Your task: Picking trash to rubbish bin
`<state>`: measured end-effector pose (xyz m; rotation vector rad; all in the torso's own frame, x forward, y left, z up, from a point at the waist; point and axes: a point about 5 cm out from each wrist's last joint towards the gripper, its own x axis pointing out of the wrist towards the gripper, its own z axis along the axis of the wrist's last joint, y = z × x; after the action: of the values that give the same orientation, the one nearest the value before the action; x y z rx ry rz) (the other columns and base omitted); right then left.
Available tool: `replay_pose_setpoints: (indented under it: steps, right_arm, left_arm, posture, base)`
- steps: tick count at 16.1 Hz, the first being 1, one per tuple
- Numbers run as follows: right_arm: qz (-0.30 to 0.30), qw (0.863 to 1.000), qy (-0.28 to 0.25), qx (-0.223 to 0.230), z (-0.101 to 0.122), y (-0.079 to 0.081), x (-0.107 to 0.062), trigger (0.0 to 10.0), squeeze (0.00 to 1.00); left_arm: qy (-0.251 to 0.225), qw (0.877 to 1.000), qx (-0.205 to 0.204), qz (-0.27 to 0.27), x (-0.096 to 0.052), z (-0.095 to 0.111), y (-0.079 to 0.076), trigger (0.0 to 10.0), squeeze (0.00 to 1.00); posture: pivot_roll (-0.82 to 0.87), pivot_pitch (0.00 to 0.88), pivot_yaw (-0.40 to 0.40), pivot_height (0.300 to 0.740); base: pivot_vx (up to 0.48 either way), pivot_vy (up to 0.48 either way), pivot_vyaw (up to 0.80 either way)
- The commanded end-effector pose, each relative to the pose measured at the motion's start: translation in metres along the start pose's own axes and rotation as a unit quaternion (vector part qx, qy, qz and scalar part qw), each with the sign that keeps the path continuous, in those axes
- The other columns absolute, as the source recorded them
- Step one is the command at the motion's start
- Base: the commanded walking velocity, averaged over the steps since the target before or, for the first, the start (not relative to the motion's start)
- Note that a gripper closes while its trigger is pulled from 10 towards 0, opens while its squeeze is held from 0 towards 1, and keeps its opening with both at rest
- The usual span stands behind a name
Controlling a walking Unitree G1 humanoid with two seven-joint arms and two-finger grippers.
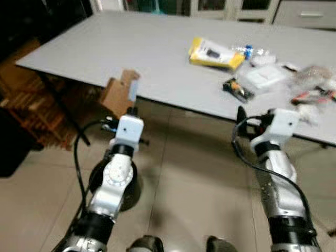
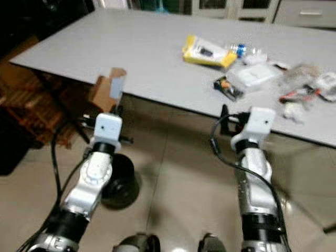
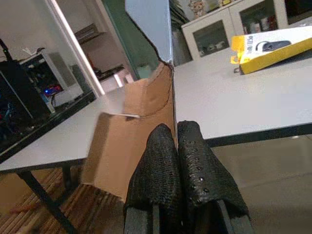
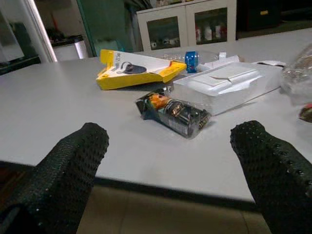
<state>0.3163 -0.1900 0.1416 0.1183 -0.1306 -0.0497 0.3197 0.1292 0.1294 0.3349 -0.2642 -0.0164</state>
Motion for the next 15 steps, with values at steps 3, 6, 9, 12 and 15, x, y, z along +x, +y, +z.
replay_pose_setpoints:
  steps: [3, 6, 9, 12, 15]
  right_arm:
    - [0.006, 1.0, 0.001, -0.003, -0.0015, 0.0022, -0.0012, 10.0, 0.0]
    - [0.006, 1.0, 0.003, -0.004, -0.0025, 0.0009, -0.0018, 10.0, 0.0]
    - [0.006, 1.0, 0.006, -0.006, -0.0029, 0.0005, -0.0024, 10.0, 0.0]
    - [0.009, 1.0, 0.008, -0.005, -0.0033, 0.0008, -0.0024, 10.0, 0.0]
    - [0.012, 1.0, 0.011, -0.005, -0.0047, 0.0025, -0.0035, 10.0, 0.0]
  left_arm:
    - [0.005, 1.0, -0.015, -0.003, 0.0023, 0.0014, -0.0006, 10.0, 0.0]
    - [0.006, 1.0, -0.014, -0.004, 0.0031, 0.0007, -0.0009, 10.0, 0.0]
    - [0.008, 1.0, -0.014, -0.004, 0.003, 0.0007, -0.0018, 10.0, 0.0]
    - [0.007, 1.0, -0.012, -0.004, 0.0034, 0.0014, -0.0022, 10.0, 0.0]
    - [0.008, 1.0, -0.012, -0.003, 0.0033, 0.0014, -0.0025, 10.0, 0.0]
  posture:
    - [0.04, 0.155, 0.107, 0.74]
    - [0.03, 0.159, 0.107, 0.74]
    - [0.03, 0.164, 0.104, 0.74]
    - [0.03, 0.168, 0.103, 0.74]
    - [0.03, 0.175, 0.102, 0.74]
  base:
    - [0.0, 0.0, 0.0]
    - [0.283, 0.0, 0.0]
    - [0.289, 0.0, 0.0]
    - [0.355, 0.0, 0.0]
    - [0.309, 0.0, 0.0]
